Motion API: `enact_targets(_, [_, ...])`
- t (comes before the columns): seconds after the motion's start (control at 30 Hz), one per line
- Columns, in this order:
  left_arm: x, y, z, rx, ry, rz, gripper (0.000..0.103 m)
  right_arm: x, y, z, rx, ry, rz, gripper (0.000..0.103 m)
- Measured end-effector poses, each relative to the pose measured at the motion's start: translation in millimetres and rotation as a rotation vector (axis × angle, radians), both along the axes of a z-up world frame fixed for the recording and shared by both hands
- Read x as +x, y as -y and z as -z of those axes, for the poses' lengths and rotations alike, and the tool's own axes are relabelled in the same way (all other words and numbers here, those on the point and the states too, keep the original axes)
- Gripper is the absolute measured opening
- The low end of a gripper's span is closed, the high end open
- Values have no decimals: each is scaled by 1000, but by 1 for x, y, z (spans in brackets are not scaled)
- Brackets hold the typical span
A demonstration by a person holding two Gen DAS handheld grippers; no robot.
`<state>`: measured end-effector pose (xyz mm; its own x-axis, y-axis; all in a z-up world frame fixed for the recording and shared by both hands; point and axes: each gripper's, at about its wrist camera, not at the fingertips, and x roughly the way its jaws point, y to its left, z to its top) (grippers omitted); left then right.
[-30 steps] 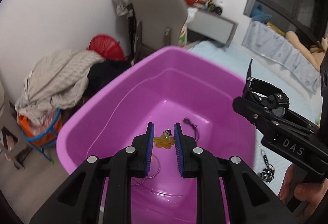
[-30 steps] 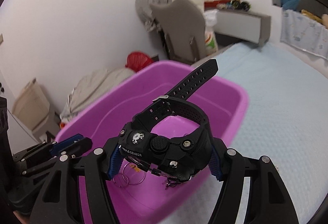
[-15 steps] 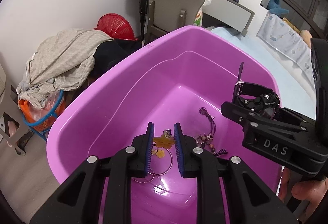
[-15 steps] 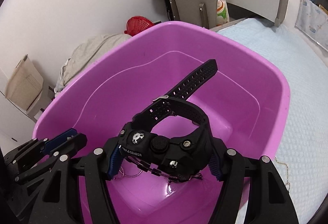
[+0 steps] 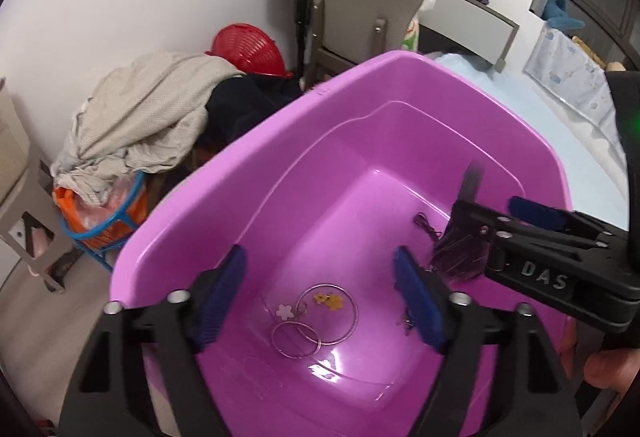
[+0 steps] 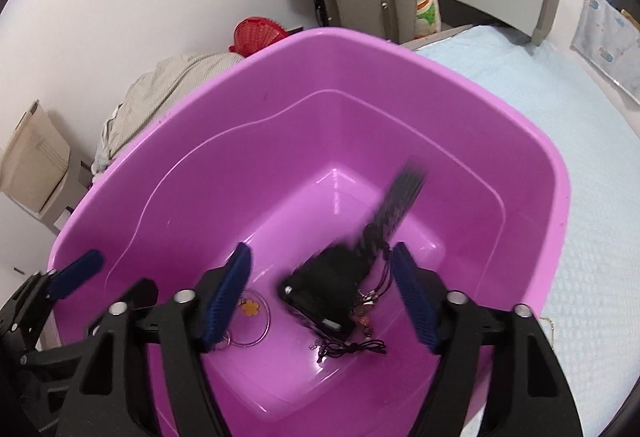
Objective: Organize jewelry
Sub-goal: 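Carry the watch in right tool while left tool carries the charm over the tub, then open right tool dropping the watch while left tool releases the charm into the tub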
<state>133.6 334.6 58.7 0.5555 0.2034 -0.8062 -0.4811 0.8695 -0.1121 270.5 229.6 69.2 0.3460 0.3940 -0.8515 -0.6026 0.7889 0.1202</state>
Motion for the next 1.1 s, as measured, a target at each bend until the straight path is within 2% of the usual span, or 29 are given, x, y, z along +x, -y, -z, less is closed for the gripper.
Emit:
enact_targets(0.83, [-10, 4, -5, -4, 3, 3, 77, -5, 23, 0, 56, -18, 34, 74])
enact_targets(1.1, [-16, 12, -12, 4, 14, 2, 77, -16, 26, -9, 61, 9, 24, 74])
